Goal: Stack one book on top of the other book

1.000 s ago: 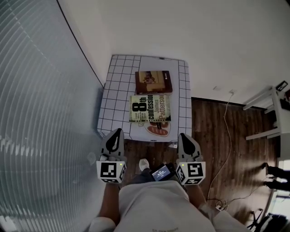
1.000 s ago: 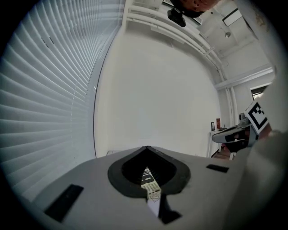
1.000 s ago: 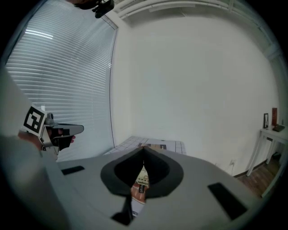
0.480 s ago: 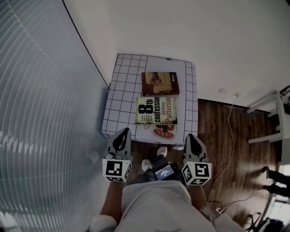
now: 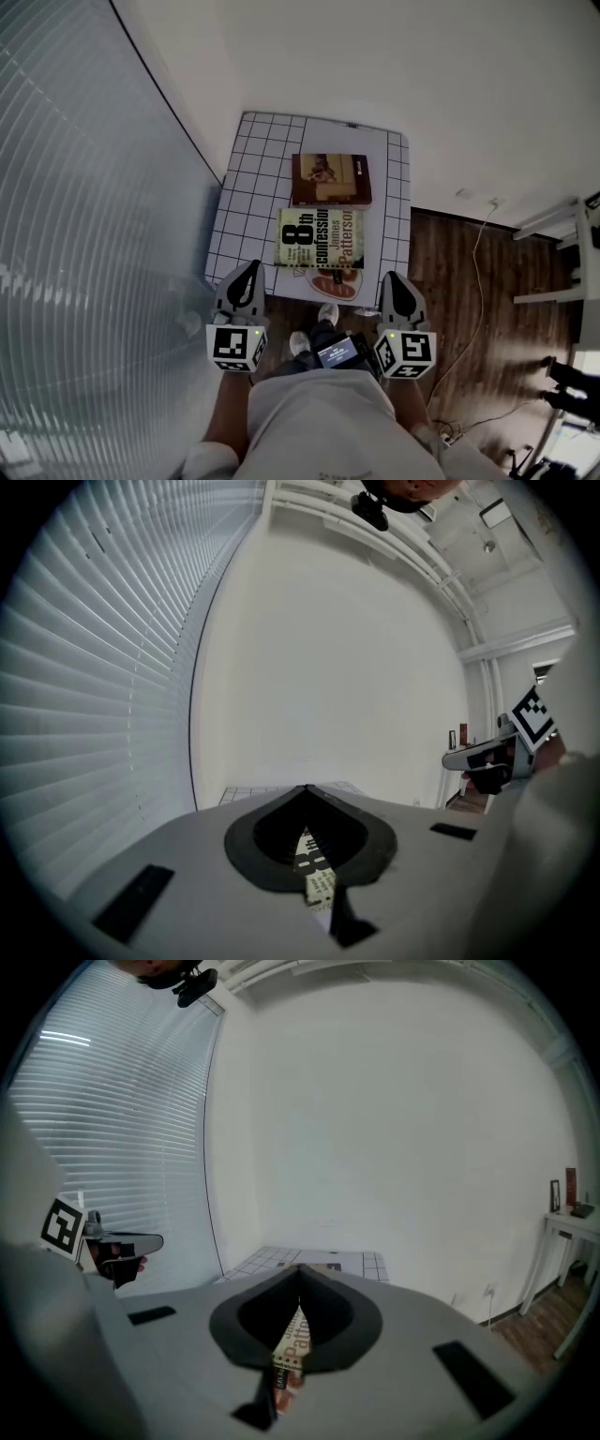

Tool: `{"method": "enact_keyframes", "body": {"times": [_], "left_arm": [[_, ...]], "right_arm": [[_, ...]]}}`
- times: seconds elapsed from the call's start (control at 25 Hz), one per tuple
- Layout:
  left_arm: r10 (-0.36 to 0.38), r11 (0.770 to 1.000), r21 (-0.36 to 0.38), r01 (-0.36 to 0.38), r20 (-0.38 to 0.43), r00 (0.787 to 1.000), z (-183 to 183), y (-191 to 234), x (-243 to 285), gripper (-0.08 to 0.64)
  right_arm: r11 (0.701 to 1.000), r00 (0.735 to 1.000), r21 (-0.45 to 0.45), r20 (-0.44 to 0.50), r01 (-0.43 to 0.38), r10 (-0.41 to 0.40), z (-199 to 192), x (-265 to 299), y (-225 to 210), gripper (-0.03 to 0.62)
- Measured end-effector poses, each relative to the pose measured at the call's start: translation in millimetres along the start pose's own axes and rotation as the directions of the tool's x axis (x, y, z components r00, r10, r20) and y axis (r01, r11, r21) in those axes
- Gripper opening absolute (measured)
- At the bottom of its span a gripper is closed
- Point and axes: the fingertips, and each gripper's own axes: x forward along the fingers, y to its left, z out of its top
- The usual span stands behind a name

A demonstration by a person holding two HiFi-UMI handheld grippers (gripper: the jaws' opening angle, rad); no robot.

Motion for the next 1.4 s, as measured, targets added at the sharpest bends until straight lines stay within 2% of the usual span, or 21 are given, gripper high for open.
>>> {"method": "enact_keyframes", "body": {"times": [0.28,0.76,1.4], "left_arm": [[0.044,0.999,0.009,-0.044,-0.039,0.998,-3.7,15.1,26.6,0.008],[0.062,0.998,0.01,-0.061,-0.108,0.992,-21.0,18.1,71.9,0.008],[0.095,0.995,0.004,-0.096,-0.18,0.979,-41.2,18.0,90.7,0.009]], "right_arm": [[1.0,1.0,0.023,-0.028,-0.009,0.01,-0.5,27.5,-19.6,0.008],[0.998,0.996,0.043,-0.067,-0.048,0.051,-9.7,73.3,-42.2,0.008],[0.993,0.983,0.039,-0.147,-0.108,0.112,-31.3,105.6,-56.0,0.008]]}}
